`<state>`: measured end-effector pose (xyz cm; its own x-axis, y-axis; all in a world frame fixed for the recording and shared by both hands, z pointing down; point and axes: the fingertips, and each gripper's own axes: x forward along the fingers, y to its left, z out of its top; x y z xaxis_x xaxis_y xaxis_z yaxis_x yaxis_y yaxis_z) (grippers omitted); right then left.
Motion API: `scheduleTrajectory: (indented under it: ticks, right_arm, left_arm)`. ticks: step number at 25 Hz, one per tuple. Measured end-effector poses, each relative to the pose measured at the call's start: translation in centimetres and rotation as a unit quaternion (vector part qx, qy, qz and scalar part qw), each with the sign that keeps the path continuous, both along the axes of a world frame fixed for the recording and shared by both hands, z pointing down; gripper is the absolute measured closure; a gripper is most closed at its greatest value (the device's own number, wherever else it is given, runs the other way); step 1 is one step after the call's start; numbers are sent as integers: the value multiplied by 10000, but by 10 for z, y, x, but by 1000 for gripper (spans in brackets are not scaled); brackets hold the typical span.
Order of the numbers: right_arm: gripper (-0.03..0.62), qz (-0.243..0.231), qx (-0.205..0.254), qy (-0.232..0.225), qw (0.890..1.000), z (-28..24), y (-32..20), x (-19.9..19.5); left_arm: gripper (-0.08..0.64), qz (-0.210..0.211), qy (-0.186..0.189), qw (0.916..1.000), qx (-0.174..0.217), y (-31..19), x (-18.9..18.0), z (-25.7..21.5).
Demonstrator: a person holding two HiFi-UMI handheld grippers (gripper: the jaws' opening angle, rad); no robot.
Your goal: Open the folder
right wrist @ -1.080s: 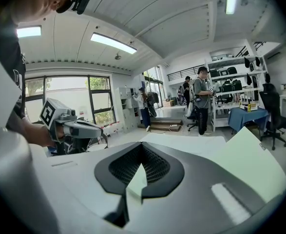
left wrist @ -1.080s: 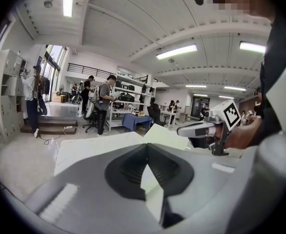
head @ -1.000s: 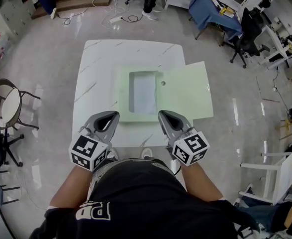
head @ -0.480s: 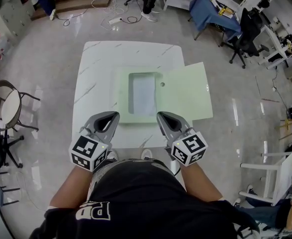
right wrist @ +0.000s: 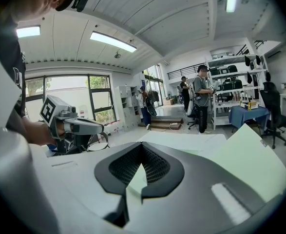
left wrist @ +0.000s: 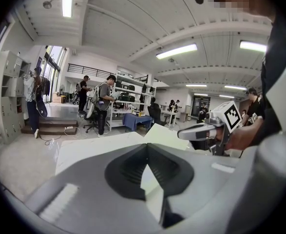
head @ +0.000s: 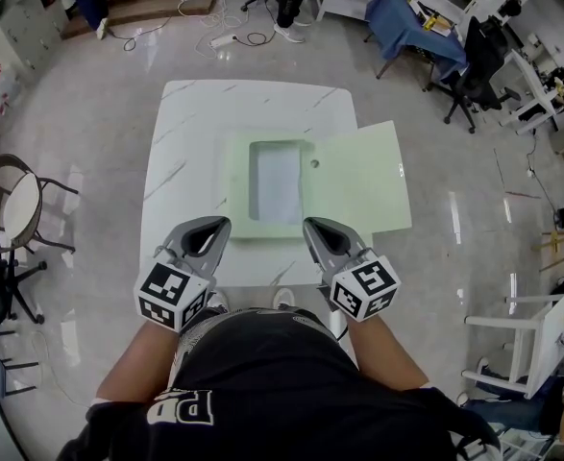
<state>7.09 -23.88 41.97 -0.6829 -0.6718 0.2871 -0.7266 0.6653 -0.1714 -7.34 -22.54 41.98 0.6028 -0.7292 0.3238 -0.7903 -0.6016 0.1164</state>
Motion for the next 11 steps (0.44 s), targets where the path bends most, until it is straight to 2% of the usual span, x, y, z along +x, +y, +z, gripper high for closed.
scheduleTrajectory:
  ticks: [11]
  right_arm:
    - [592, 13, -39, -35, 10000, 5, -1, 2]
  left_arm:
    - [505, -10, -25, 10000, -2, 0, 2, 2]
